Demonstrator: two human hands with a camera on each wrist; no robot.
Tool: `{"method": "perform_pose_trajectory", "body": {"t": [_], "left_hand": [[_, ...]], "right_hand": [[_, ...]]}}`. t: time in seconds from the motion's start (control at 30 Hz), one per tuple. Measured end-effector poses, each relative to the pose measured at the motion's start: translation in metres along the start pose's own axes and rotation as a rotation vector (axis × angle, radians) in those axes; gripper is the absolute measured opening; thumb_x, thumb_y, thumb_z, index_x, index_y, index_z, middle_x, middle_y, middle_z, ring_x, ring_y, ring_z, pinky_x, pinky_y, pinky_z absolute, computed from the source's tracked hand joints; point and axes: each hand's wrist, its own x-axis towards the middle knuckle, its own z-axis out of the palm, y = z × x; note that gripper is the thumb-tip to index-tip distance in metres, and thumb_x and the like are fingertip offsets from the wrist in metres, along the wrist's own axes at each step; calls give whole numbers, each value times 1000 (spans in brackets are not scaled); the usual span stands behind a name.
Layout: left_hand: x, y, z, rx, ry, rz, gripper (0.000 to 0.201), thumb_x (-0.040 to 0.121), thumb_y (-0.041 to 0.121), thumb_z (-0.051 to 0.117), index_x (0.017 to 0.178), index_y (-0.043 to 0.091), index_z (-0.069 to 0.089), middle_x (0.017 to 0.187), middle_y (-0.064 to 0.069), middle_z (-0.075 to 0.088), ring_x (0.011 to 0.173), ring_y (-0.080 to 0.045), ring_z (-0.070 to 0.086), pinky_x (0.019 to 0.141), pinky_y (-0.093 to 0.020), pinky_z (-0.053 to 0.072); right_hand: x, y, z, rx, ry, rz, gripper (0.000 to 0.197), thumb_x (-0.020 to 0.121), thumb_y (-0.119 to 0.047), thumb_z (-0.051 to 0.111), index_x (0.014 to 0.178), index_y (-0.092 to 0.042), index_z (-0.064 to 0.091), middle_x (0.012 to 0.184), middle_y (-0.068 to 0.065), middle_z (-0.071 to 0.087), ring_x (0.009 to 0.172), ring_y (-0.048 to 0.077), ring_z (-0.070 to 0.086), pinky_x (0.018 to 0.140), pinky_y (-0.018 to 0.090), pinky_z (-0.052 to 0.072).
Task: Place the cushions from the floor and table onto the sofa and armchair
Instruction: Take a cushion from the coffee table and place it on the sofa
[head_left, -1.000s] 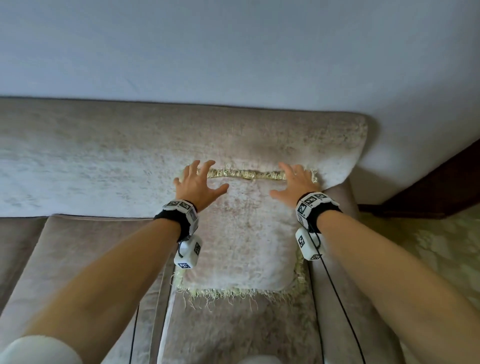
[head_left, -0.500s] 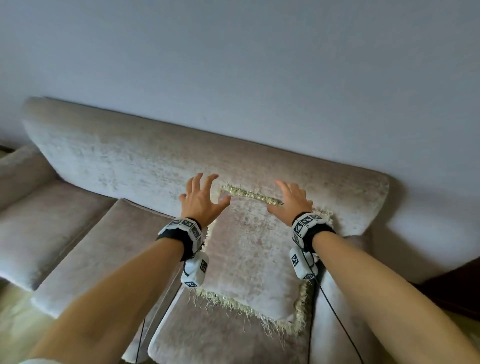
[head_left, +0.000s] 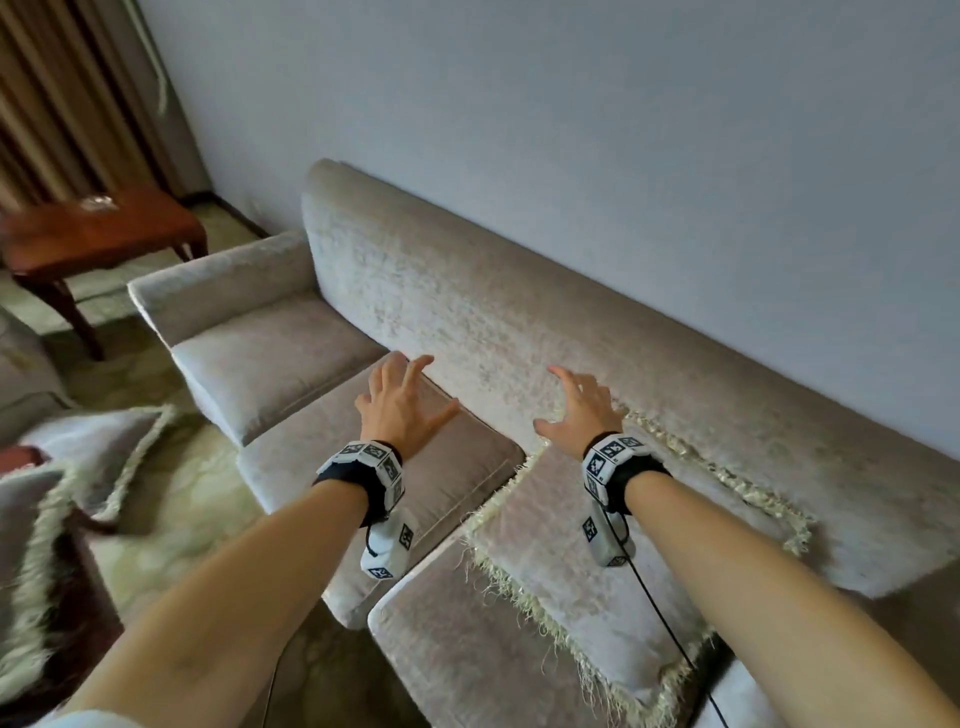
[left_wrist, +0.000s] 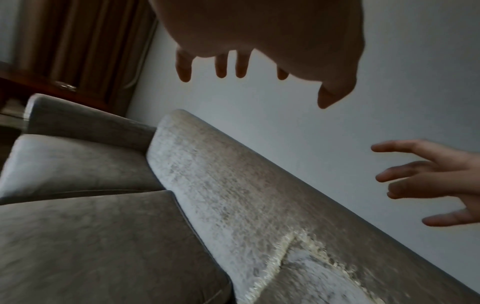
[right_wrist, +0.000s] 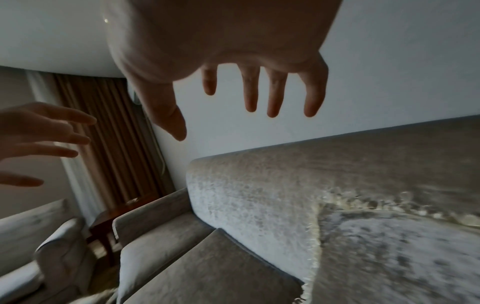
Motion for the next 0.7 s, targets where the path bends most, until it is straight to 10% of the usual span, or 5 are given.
{"method": "perform_pose_trajectory", "body": {"t": [0.7], "left_hand": [[-60,-390,-159,28,185,-665,72,81,63,59,142,38,31,157,-5,19,143,-27,18,109,-56,26]], "right_hand": [[69,-407,220,-111,-295,-531,75,76,-46,66,142,-41,31,132,-2,35,122,26,40,100,41,42]]}}
